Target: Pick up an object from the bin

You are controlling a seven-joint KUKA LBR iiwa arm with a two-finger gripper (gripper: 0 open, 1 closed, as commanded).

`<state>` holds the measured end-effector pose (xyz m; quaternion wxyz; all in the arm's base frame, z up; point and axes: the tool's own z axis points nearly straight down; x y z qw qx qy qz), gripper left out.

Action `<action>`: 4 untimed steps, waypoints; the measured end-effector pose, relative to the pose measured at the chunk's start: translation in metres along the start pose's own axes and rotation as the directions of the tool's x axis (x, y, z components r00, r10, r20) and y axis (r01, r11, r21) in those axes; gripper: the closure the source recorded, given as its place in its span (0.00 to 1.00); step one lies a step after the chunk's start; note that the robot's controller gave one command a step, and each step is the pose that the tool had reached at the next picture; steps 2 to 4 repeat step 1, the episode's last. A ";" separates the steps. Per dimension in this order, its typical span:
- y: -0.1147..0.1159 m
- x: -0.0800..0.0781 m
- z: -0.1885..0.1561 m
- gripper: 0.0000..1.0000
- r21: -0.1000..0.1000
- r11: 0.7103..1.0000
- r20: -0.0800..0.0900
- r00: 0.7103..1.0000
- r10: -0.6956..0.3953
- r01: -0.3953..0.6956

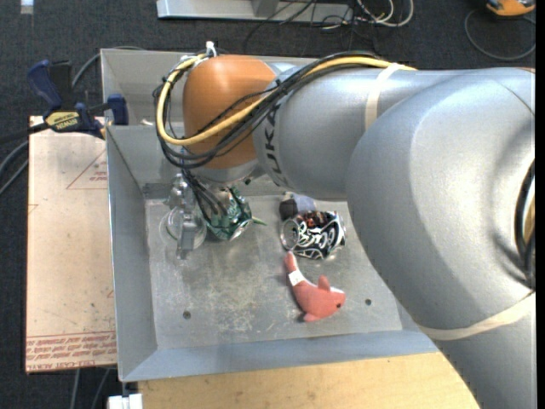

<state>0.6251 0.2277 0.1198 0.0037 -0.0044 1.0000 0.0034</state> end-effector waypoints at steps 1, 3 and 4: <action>0.000 0.001 -0.015 1.00 0.001 1.000 -0.003 1.000 0.000 0.000; 0.000 0.001 -0.015 1.00 0.001 1.000 -0.003 1.000 0.000 0.000; 0.000 0.001 -0.015 1.00 0.001 1.000 -0.003 1.000 0.000 0.000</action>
Offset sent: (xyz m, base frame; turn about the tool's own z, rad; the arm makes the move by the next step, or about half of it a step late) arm 0.0001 0.0000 0.0698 0.0000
